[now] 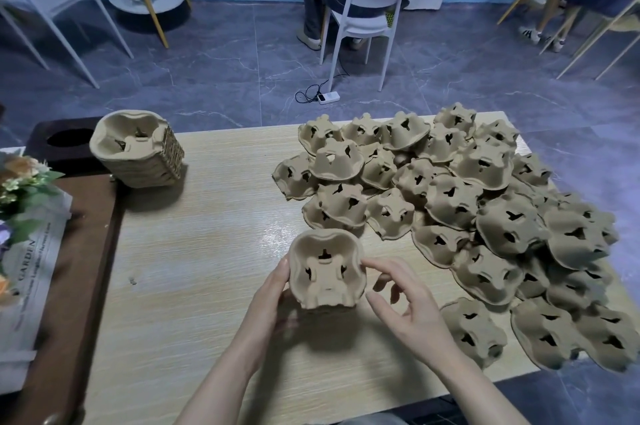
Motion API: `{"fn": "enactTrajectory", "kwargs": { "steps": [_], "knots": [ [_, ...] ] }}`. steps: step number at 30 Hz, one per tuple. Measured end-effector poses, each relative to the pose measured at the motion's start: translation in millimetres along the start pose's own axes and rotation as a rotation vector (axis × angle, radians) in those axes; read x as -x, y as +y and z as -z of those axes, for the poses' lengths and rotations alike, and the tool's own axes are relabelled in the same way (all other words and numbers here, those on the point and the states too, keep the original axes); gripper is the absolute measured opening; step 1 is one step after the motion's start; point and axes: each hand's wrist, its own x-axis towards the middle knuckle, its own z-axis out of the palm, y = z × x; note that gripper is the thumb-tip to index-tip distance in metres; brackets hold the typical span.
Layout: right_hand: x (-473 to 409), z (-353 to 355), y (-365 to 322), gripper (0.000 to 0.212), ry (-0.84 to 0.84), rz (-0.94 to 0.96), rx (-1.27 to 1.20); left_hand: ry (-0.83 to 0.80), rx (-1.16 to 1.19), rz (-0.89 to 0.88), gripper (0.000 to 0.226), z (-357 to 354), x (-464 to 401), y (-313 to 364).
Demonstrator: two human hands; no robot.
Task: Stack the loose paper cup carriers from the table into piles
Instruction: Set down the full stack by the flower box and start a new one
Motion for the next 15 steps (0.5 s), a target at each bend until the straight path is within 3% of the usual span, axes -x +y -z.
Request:
{"fn": "enactTrajectory", "kwargs": {
  "steps": [5, 15],
  "knots": [
    [2, -5, 6, 0.028, 0.026, -0.082, -0.020, -0.032, -0.042, -0.008, 0.057, 5, -3, -3],
    [-1, -11, 9, 0.036, 0.013, -0.178, -0.074, -0.054, -0.053, -0.028, 0.076, 7, -8, -5]
  ]
}}
